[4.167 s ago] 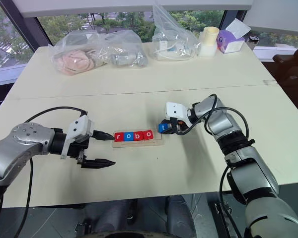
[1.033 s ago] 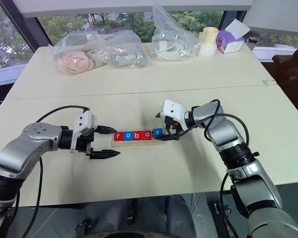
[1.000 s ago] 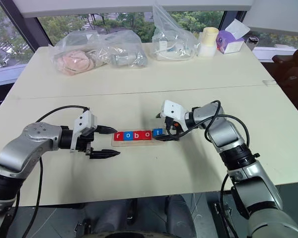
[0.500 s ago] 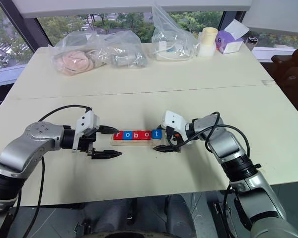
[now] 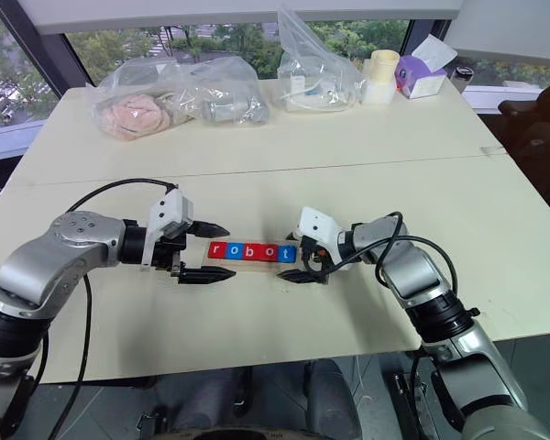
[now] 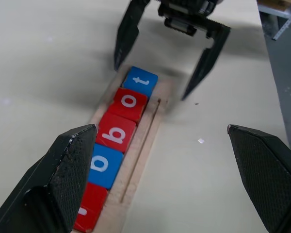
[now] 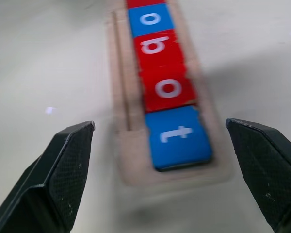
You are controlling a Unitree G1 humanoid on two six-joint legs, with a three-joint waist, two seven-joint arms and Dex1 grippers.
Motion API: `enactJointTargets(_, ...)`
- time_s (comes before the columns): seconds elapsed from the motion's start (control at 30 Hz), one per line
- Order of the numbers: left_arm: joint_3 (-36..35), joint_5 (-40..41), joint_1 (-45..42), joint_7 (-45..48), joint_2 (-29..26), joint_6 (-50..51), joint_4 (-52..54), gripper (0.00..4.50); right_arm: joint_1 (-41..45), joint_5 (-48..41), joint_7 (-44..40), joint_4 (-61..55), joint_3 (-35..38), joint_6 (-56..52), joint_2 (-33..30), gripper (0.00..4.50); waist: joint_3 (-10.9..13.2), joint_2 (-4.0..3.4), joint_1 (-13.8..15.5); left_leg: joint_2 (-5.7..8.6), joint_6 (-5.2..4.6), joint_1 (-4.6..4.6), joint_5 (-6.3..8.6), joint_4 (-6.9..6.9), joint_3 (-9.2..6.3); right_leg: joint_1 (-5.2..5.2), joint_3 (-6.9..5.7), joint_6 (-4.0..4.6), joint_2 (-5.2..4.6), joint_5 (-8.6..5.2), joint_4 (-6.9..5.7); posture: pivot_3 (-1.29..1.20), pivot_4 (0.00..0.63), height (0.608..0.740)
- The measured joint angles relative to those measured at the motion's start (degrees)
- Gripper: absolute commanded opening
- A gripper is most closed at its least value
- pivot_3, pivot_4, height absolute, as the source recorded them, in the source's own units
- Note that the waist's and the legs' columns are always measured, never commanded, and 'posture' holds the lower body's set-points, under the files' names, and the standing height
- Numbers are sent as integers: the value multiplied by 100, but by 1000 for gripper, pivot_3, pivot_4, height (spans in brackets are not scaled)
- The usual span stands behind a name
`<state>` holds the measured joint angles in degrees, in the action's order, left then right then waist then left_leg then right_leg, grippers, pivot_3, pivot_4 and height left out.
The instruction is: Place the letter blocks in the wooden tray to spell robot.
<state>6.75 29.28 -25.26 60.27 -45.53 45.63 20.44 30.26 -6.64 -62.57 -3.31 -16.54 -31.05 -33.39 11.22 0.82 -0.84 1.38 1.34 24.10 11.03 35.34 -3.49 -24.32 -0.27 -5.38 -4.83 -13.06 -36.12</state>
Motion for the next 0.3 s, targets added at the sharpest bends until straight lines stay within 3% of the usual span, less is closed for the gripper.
enactJointTargets(0.1, -378, 149, 239, -80, -147, 79, 56, 4500, -79, -259, 182, -400, 433, -398, -162, 4465, 0, 0, 4, -6, 0, 2, 0, -2, -1, -1, 1, 0, -1, -1, 1, 0, 150, 740)
enactJointTargets(0.3, -1785, 382, 1985, -246, -623, 275, 337, 4500, -1429, -1357, 649, -2259, 2151, -1947, -588, 4465, 0, 0, 22, -19, -2, 3, 5, -18, -3, -7, 2, 1, -6, -5, 6, 0, 150, 740)
